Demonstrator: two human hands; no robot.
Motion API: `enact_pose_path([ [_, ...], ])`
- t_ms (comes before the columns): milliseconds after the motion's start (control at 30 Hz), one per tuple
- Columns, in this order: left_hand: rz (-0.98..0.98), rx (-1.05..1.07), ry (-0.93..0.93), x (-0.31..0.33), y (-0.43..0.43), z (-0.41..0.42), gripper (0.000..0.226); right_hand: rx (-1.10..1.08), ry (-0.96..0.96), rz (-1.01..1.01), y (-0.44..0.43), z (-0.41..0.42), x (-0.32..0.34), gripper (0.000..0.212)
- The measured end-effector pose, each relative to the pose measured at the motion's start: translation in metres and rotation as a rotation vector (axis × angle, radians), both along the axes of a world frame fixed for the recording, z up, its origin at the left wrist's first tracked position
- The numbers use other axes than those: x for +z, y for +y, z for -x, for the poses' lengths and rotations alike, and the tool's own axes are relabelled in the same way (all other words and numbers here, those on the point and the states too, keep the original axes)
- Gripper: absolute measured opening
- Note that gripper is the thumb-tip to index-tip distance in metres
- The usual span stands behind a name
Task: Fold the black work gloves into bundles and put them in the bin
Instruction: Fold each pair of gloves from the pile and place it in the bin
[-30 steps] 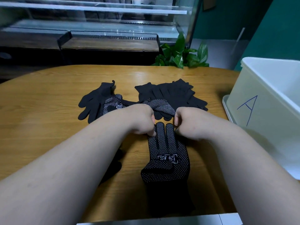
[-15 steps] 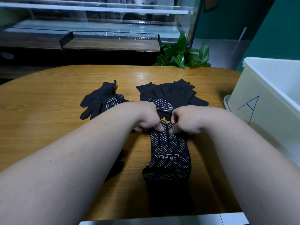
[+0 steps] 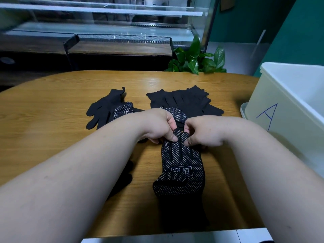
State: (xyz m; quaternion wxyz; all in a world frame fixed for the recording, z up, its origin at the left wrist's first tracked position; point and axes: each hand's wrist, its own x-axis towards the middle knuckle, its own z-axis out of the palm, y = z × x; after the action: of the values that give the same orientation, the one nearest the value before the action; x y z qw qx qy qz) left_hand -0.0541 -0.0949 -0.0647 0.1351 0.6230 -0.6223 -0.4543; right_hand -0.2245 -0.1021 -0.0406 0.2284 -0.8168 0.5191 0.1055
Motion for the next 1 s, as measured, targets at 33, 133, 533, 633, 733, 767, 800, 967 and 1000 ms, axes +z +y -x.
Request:
enact_pose_path([
  [33, 0.014, 0.014, 0.006, 0.000, 0.001, -0.001, 0.028, -0.001, -0.005, 0.004, 0.000, 0.001, -0.001, 0.025],
  [133, 0.012, 0.043, 0.046, -0.002, 0.004, -0.002, 0.027, -0.038, -0.034, 0.051, 0.001, 0.003, -0.005, 0.027],
  [533, 0.086, 0.099, -0.003, -0.005, 0.012, -0.003, 0.015, -0.024, -0.029, 0.102, 0.001, 0.000, -0.008, 0.019],
  [633, 0.135, 0.090, -0.033, -0.005, 0.015, -0.004, 0.017, -0.030, -0.121, 0.134, 0.004, 0.007, -0.009, 0.020],
  [733, 0.182, 0.121, 0.052, 0.000, 0.028, -0.005, 0.017, -0.076, -0.286, 0.172, 0.014, 0.016, -0.012, 0.023],
  [767, 0.211, 0.130, 0.081, 0.002, 0.035, -0.006, 0.017, -0.091, -0.342, 0.192, 0.020, 0.020, -0.012, 0.023],
  [800, 0.249, 0.136, 0.102, 0.004, 0.041, -0.006, 0.016, -0.102, -0.396, 0.214, 0.026, 0.024, -0.013, 0.023],
  [967, 0.479, 0.139, 0.043, 0.012, 0.083, -0.002, 0.018, -0.051, -0.493, 0.338, 0.067, 0.040, -0.007, 0.022],
  [1000, 0.515, 0.128, 0.014, 0.012, 0.094, 0.000, 0.020, -0.028, -0.483, 0.361, 0.077, 0.044, -0.006, 0.022],
])
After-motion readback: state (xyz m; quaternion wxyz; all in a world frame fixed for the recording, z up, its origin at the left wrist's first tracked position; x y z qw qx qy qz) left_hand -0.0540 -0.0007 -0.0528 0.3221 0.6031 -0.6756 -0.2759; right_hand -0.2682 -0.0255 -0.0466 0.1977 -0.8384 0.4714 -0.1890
